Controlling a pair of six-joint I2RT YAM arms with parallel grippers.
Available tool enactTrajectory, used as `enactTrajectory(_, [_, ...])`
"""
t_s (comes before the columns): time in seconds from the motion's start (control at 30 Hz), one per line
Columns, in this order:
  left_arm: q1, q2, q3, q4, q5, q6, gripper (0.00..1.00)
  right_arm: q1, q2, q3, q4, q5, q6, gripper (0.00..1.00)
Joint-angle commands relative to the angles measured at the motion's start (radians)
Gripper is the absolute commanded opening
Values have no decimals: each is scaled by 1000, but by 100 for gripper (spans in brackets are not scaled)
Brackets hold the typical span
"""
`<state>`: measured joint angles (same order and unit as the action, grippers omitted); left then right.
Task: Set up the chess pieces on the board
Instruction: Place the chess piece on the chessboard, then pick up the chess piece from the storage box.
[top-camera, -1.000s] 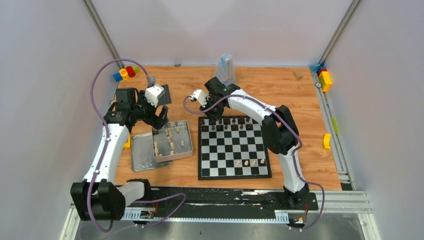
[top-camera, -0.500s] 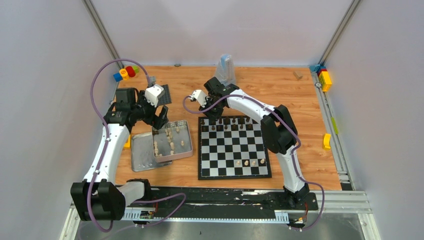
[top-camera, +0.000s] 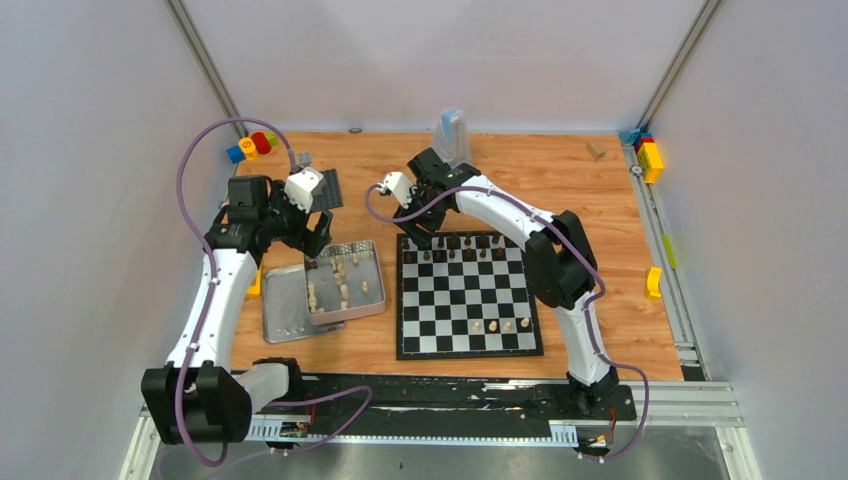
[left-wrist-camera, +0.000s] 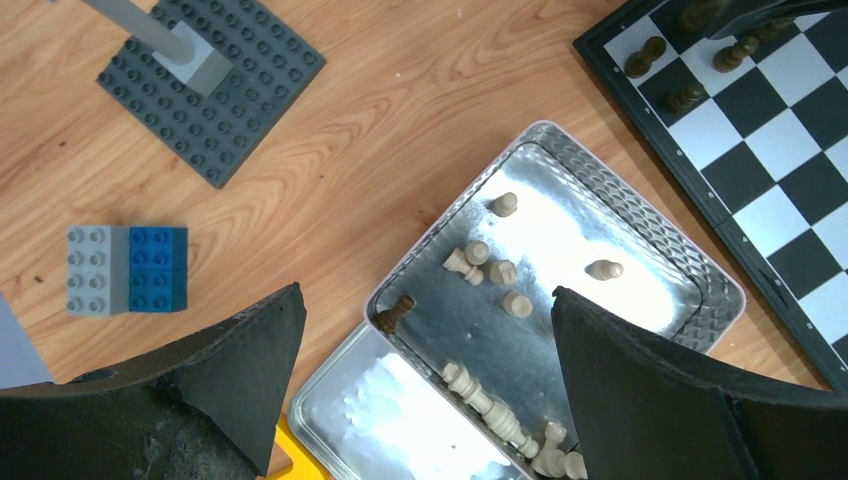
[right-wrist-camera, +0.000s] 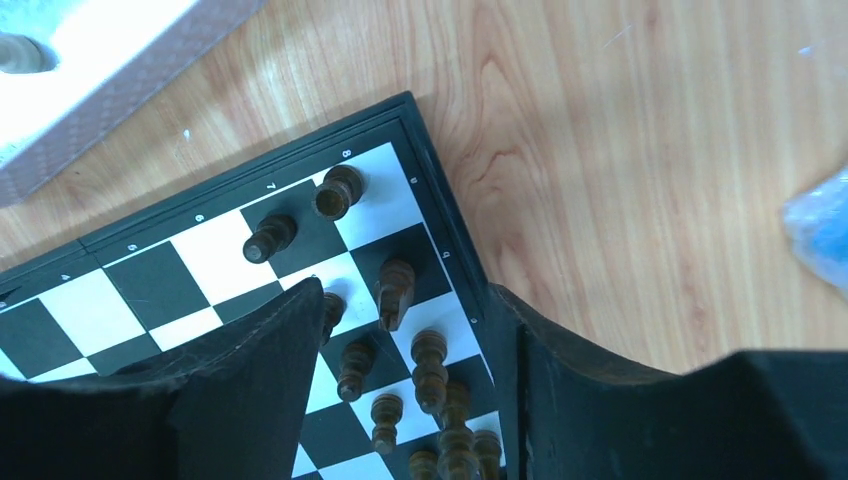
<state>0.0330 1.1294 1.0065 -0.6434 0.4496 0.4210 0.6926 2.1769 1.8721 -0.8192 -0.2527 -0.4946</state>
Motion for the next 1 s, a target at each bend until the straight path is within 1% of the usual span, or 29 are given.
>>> enactTrajectory(0.0, [17,-47,11,47,-38,-32,100,2,-124,81,40,12,17,63])
enactTrajectory(0.2, [18,-55,44,40,-72,-38,100,1,-228,82,79,28,16,69])
enactTrajectory(0.47, [18,-108,62,52,-162,-87,100,-15,-363,-9,183,61,18,80])
enactTrajectory(0.57, [17,-142,47,59,-182,-111,100,-29,-399,-25,206,60,38,90])
enactTrajectory(0.7, [18,-164,-3,43,-144,-145,100,-59,-462,-71,238,17,79,100])
enactTrajectory(0.8, [17,-169,-23,21,-102,-135,100,-85,-515,-131,269,-19,101,100])
enactTrajectory(0.97, [17,-209,-76,-4,-11,-53,100,-146,-594,-256,317,-46,143,100])
